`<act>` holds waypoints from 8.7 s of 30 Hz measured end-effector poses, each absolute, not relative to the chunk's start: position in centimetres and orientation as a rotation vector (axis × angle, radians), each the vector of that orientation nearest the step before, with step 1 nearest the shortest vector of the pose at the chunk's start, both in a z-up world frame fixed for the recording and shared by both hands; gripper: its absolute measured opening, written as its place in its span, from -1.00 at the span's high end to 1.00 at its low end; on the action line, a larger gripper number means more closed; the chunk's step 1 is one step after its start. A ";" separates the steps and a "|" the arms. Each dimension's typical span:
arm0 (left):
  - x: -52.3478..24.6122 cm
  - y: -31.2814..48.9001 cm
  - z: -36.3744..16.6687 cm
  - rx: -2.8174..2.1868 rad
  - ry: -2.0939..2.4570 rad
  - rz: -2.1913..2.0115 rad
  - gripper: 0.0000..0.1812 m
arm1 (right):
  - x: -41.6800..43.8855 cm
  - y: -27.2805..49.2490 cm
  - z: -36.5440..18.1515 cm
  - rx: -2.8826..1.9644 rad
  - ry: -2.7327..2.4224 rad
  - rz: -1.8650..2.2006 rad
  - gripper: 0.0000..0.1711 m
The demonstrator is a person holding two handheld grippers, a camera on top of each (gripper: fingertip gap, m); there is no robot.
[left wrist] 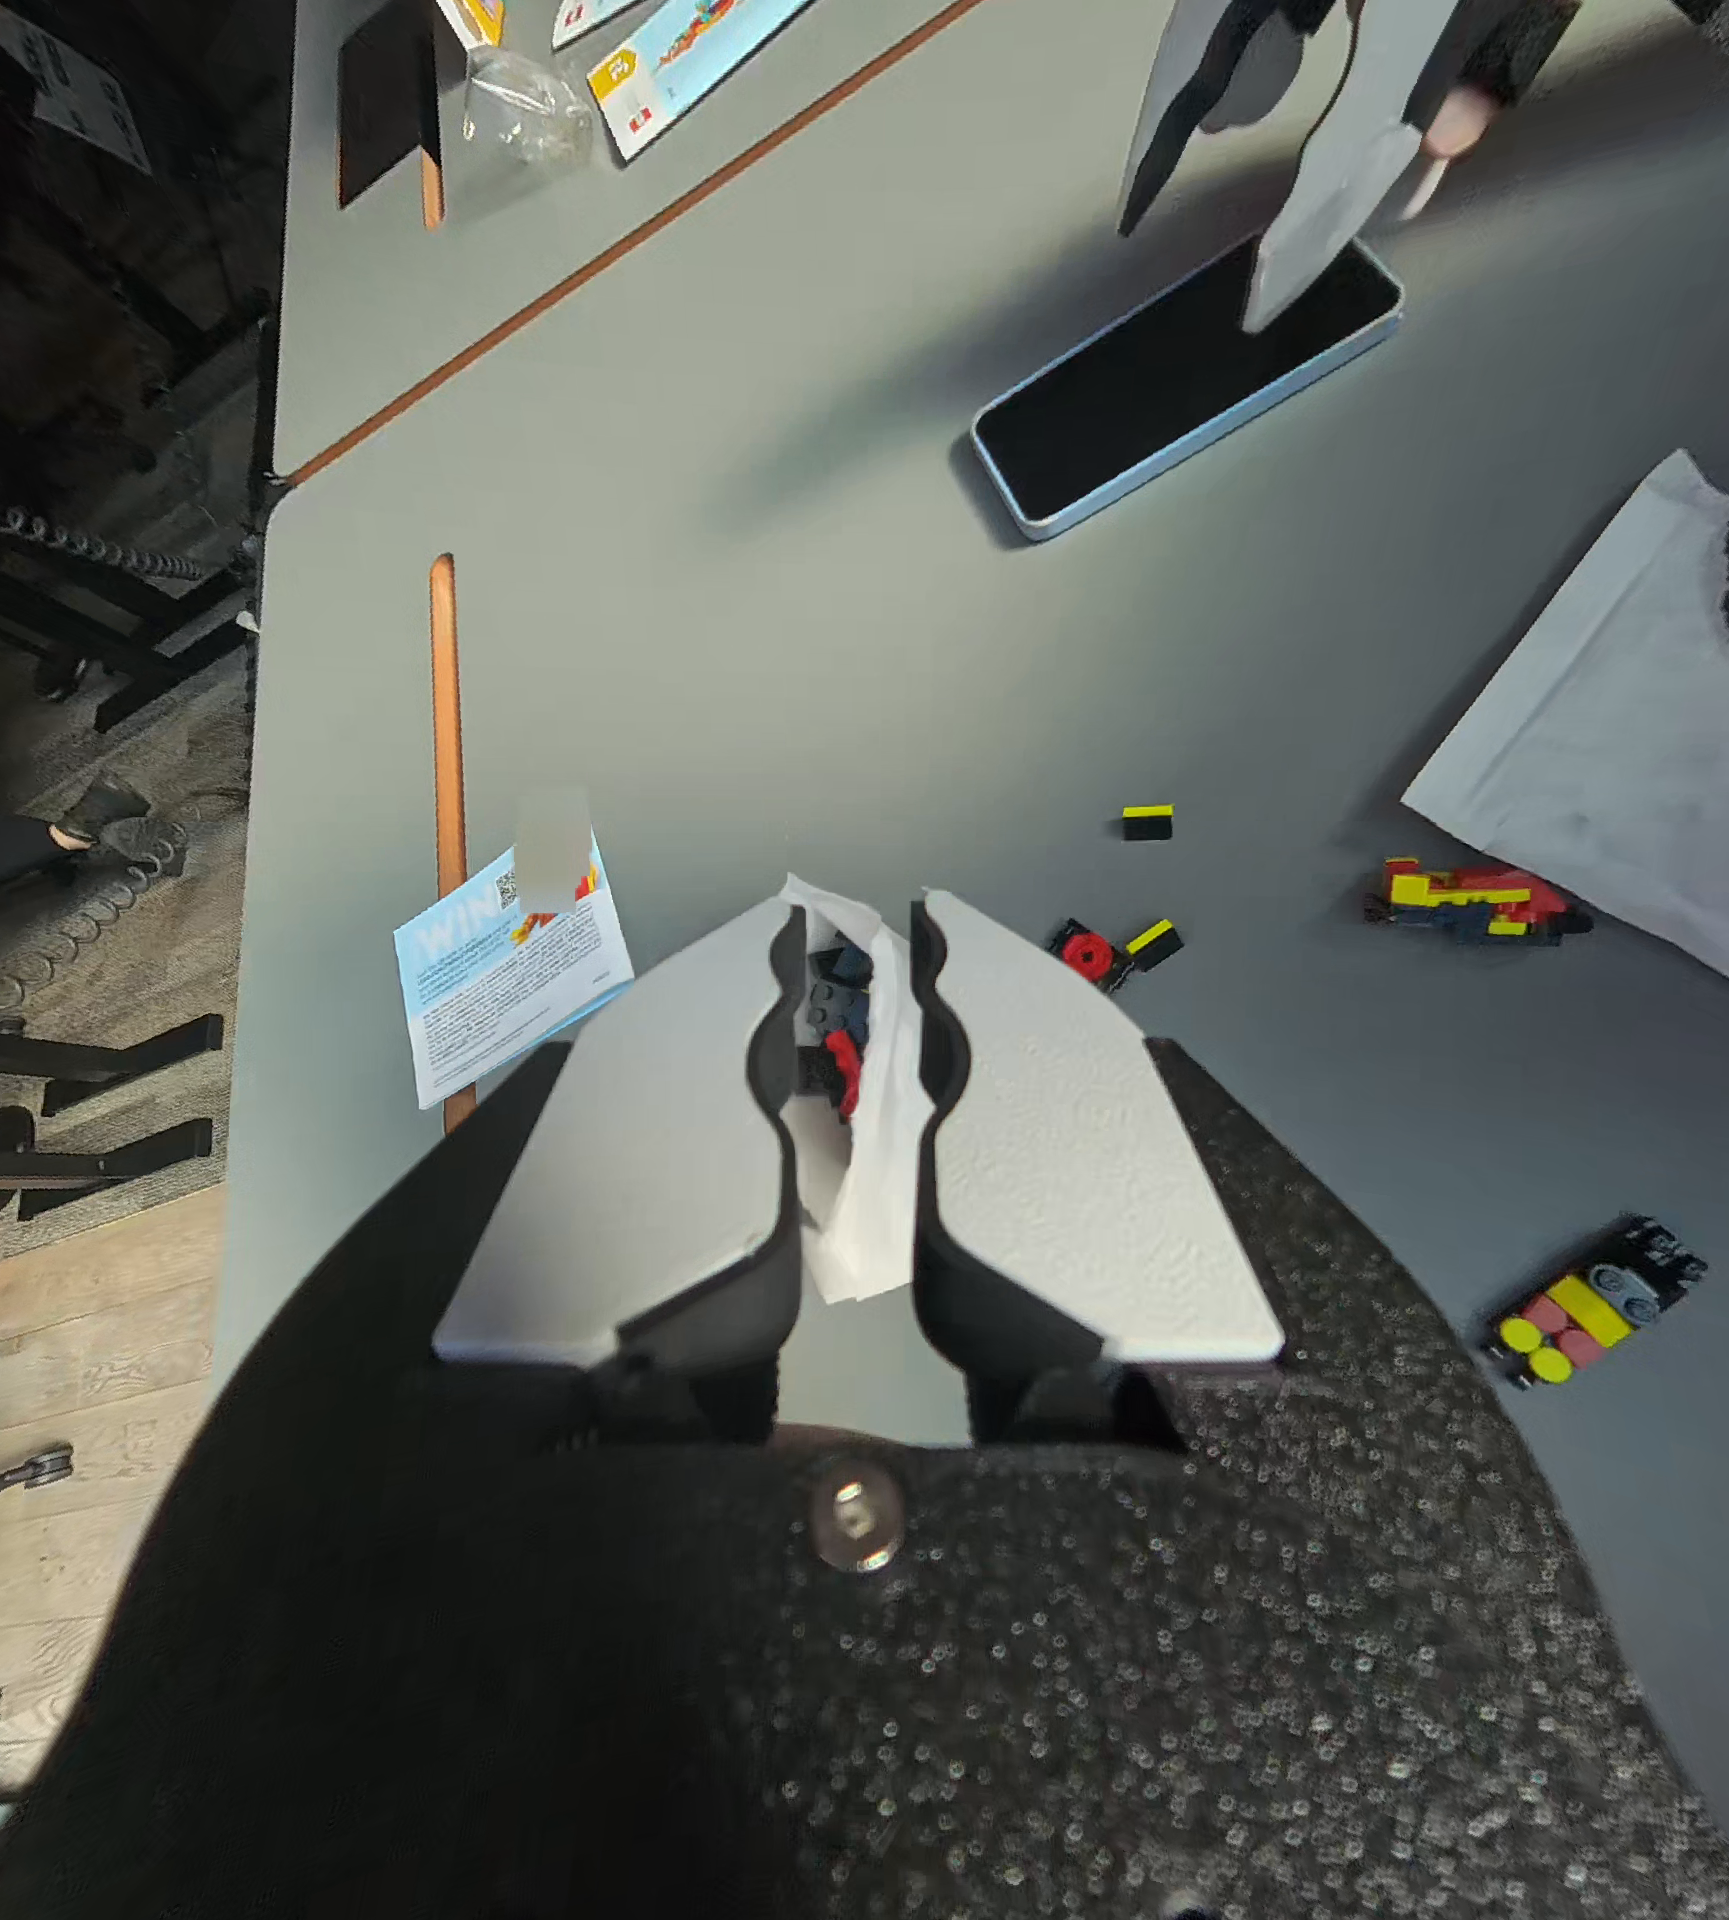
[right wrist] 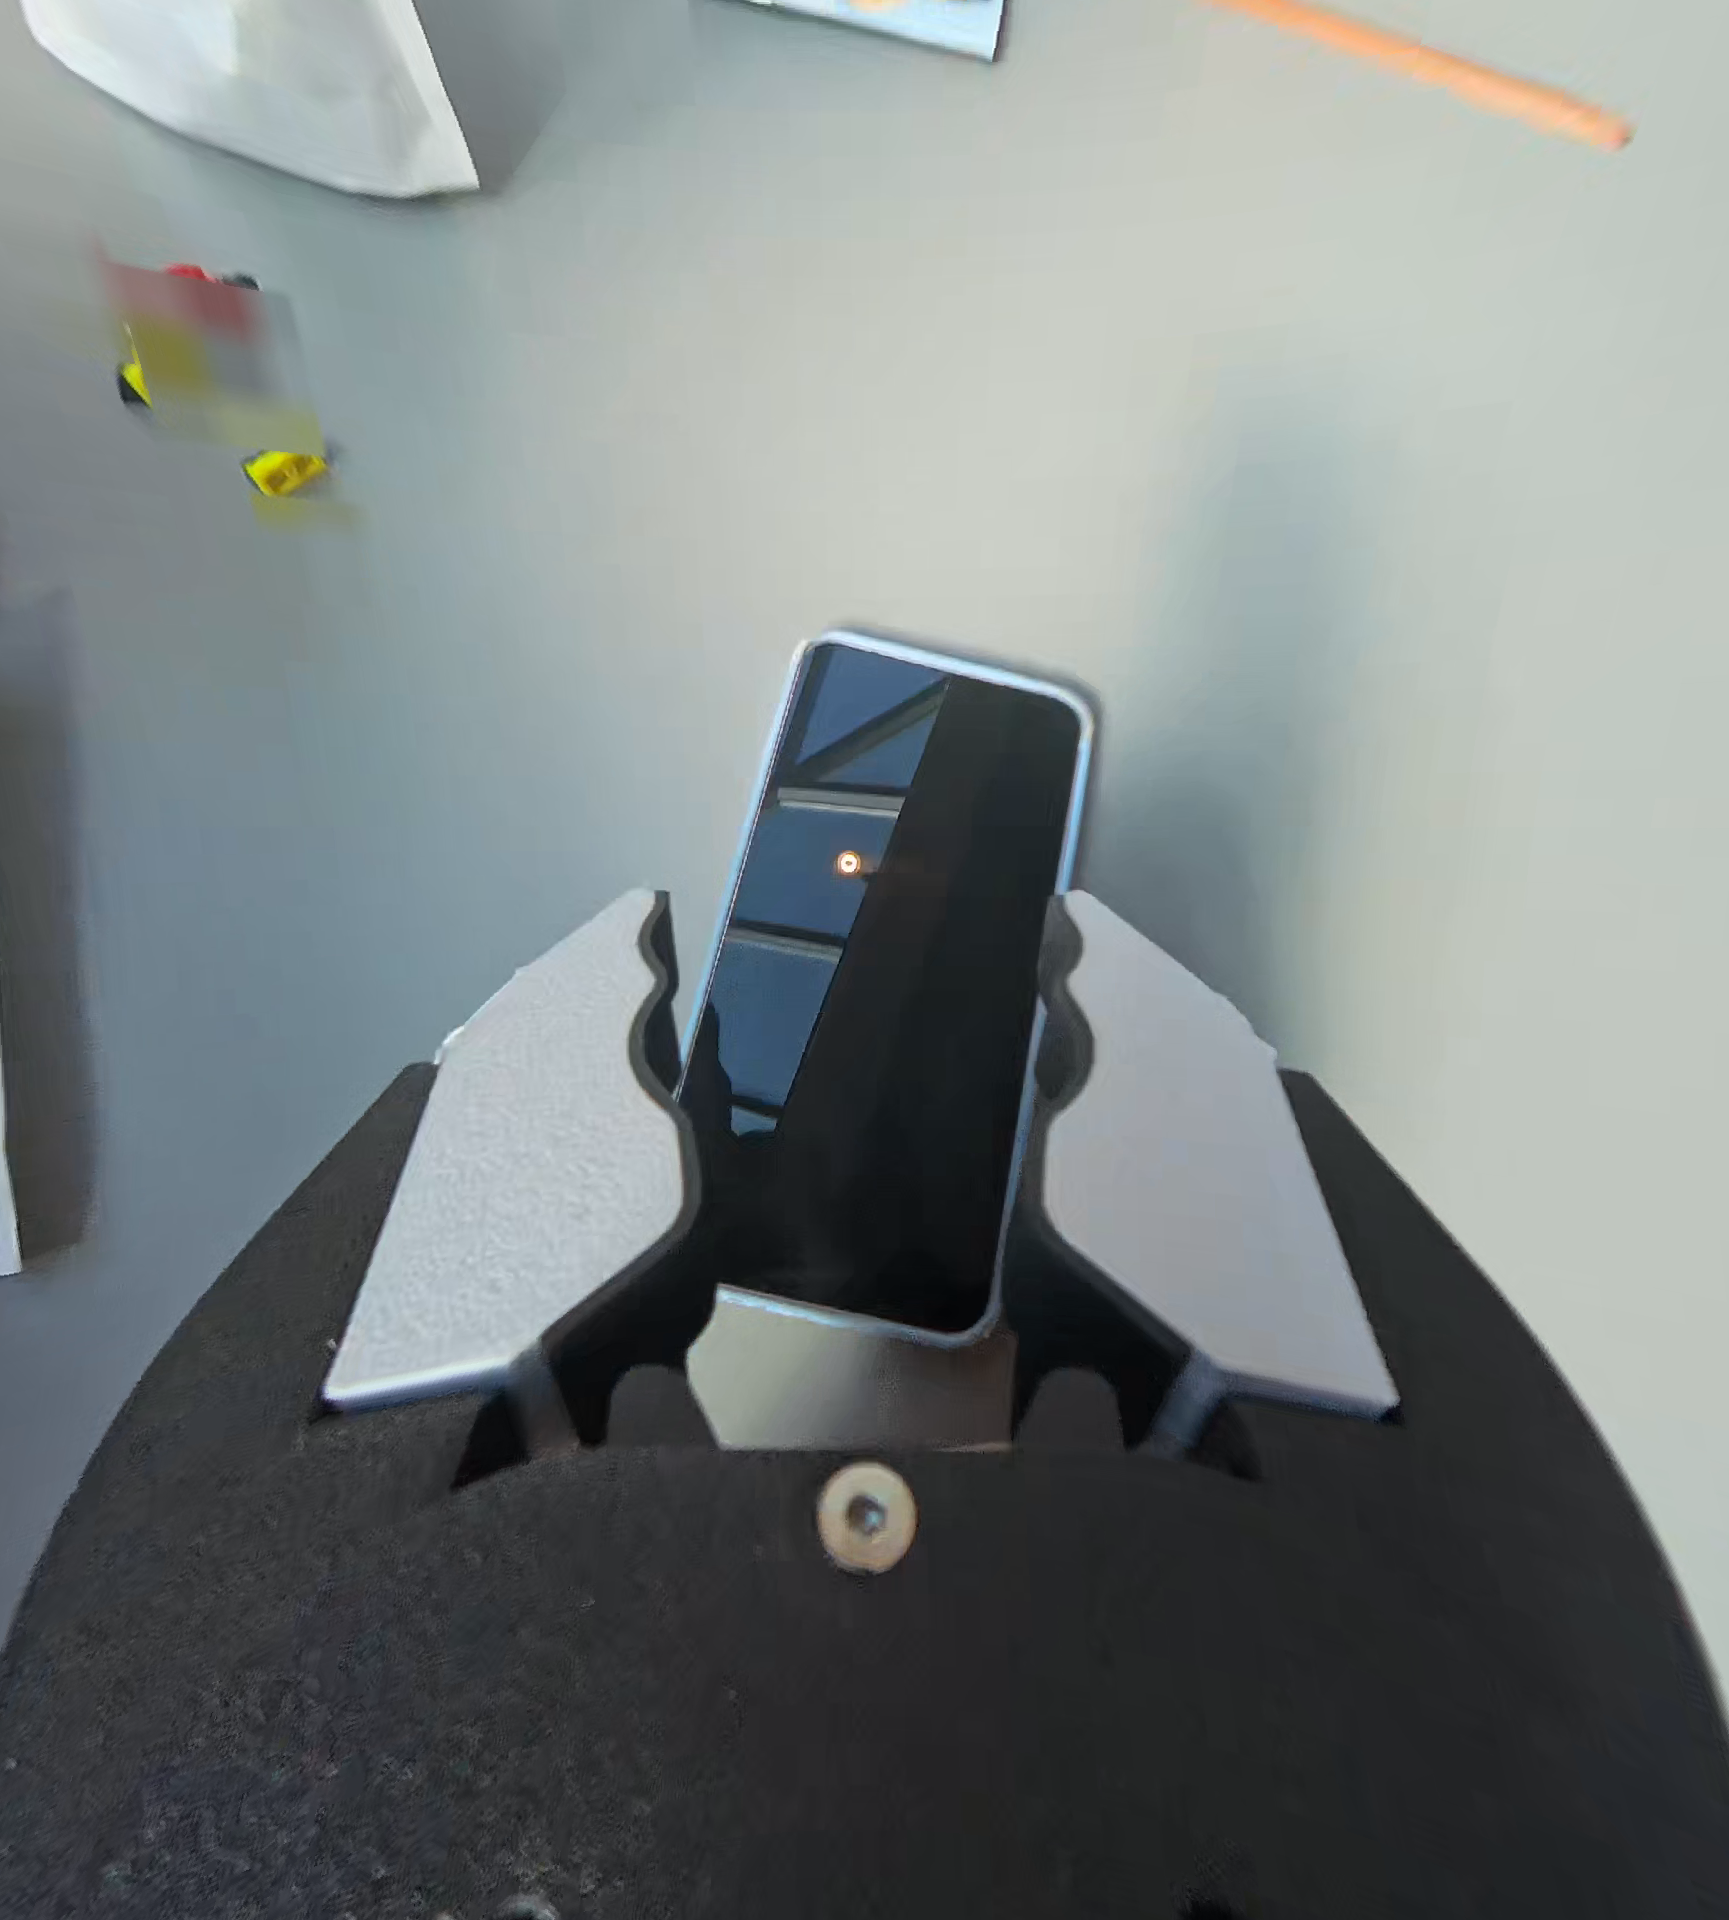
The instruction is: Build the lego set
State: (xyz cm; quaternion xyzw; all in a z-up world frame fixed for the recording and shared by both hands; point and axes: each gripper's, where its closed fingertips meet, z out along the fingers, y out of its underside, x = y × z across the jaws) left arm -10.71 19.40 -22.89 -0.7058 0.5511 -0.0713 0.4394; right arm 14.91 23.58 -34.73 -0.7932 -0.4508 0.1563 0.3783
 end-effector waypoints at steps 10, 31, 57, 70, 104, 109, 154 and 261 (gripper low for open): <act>-7.9 14.4 -24.9 -1.710 1.212 -0.446 0.83 | 12.5 26.7 -39.0 -2.251 -1.092 0.384 -0.09; -4.8 14.7 -25.3 -1.698 1.042 -0.538 0.84 | 15.5 24.8 -27.2 -1.946 -0.877 0.670 0.21; 12.6 27.5 -28.0 -1.591 -0.112 -1.249 0.98 | 14.3 27.3 -30.8 -1.916 -0.838 1.625 0.56; 14.6 27.8 -29.1 -1.690 0.024 -1.269 0.99 | 14.2 24.8 -31.5 -1.918 -0.886 1.664 0.56; -13.4 3.9 -33.3 -2.055 0.906 -0.189 0.75 | -0.5 13.7 -34.5 -1.658 -1.853 0.744 0.66; -14.4 2.4 -34.7 -1.957 1.162 -0.097 0.63 | -2.4 10.3 -34.8 -1.591 -1.980 0.741 0.62; -2.7 17.9 -38.0 -1.911 1.529 -0.497 0.83 | -2.9 18.2 -38.4 -1.466 -2.157 0.673 0.81; -0.4 0.0 -37.7 -2.110 1.307 -0.624 0.88 | 4.6 6.2 -36.5 -2.029 -1.675 1.188 1.00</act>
